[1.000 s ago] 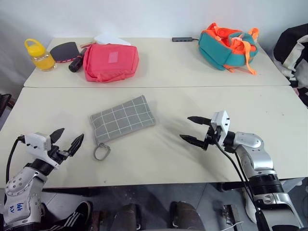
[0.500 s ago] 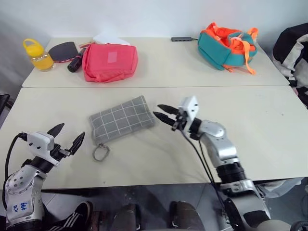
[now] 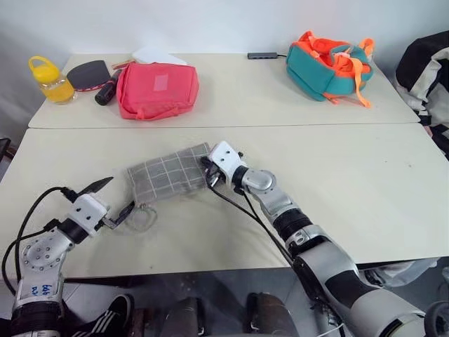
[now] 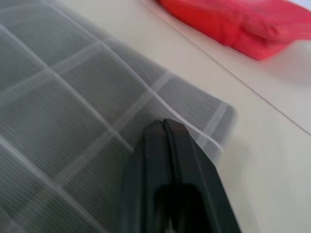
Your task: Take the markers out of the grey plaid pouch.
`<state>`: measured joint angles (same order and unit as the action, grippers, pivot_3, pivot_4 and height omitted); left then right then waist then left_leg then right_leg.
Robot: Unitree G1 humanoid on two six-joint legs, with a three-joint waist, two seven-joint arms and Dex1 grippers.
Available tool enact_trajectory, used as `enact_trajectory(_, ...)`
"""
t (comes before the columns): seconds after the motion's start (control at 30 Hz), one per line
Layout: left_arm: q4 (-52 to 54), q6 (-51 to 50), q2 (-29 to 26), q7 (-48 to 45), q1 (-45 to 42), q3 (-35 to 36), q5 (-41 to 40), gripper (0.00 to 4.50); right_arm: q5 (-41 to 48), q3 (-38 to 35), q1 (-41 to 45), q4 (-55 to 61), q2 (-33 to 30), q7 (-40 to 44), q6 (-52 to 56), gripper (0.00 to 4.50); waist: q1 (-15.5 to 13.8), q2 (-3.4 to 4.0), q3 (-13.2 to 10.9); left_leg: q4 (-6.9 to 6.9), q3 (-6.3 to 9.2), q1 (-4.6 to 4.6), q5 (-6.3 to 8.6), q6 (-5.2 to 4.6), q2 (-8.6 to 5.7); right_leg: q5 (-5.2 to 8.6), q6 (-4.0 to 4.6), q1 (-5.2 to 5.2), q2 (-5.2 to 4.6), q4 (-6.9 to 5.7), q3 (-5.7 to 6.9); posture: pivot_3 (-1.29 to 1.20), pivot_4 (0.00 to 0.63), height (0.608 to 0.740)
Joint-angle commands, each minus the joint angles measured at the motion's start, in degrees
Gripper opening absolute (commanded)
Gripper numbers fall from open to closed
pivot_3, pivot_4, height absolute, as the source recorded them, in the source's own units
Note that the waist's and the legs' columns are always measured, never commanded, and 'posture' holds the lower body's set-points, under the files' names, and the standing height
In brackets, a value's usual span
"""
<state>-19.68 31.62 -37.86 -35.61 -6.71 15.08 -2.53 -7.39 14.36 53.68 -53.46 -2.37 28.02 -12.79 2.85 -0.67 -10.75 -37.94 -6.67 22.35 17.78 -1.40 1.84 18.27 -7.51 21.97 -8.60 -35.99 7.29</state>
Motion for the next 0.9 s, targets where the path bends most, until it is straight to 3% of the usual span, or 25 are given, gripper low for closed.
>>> enact_trajectory(0.03, -2.3, 5.1, -1.4, 0.0, -2.3, -2.9, 3.2, 4.15, -0.6, 0.1, -1.3, -0.8, -0.2, 1.1, -0.8, 0.05, 0.4, 0.01, 0.0, 0.00, -0.02, -0.01, -0.01, 0.00, 0.00, 0.00, 0.00, 0.00, 0.00, 0.00, 0.00, 0.00, 0.150, 0.740)
enact_trajectory(0.23, -5.1, 8.8, -1.5, -2.3, -7.4, -7.0, 1.9, 4.15, -0.3, -0.3, -2.9, 1.3, -1.0, 2.0, -0.9, 0.05, 0.5, 0.02, 0.0, -0.01, -0.07, -0.09, -0.02, 0.00, 0.02, 0.00, 0.00, -0.03, -0.01, -0.04, -0.03, 0.00, 0.150, 0.740)
enact_trajectory(0.33, -5.9, 8.6, -1.7, -4.3, -8.0, -7.3, -0.7, 3.55, 0.0, -0.7, -3.5, 2.4, -1.6, 2.1, -0.4, 0.00, 0.5, 0.02, 0.0, -0.01, -0.07, -0.08, -0.02, 0.00, 0.02, 0.00, 0.00, -0.03, -0.01, -0.03, -0.03, 0.00, 0.150, 0.740)
enact_trajectory(0.7, -4.7, 7.2, -0.8, -7.1, -5.9, -7.2, -4.5, 0.04, 1.2, -2.1, -4.1, 6.1, -2.2, 3.1, -0.2, 0.00, 0.5, 0.02, 0.0, -0.02, -0.06, -0.09, -0.03, -0.01, 0.03, 0.00, 0.00, -0.04, -0.01, -0.03, -0.02, 0.00, 0.150, 0.740)
enact_trajectory(0.8, -3.1, 5.5, 0.3, -6.5, -5.4, -7.4, -5.1, 0.04, 5.8, -4.2, -5.0, 11.4, -2.5, 7.8, 1.5, 0.00, 0.5, 0.02, 0.0, -0.02, -0.06, -0.08, -0.03, -0.01, 0.02, 0.00, 0.00, -0.04, -0.01, -0.03, -0.02, 0.00, 0.150, 0.740)
enact_trajectory(0.9, 0.2, 1.8, 2.5, -3.7, -4.9, -7.5, -4.9, 0.00, 12.6, -6.3, -8.4, 23.3, -4.2, 14.0, 8.5, 0.63, 0.2, 0.03, 0.0, -0.02, -0.02, -0.03, -0.02, -0.03, 0.01, 0.00, -0.01, -0.04, -0.02, -0.01, 0.00, 0.00, 0.150, 0.740)
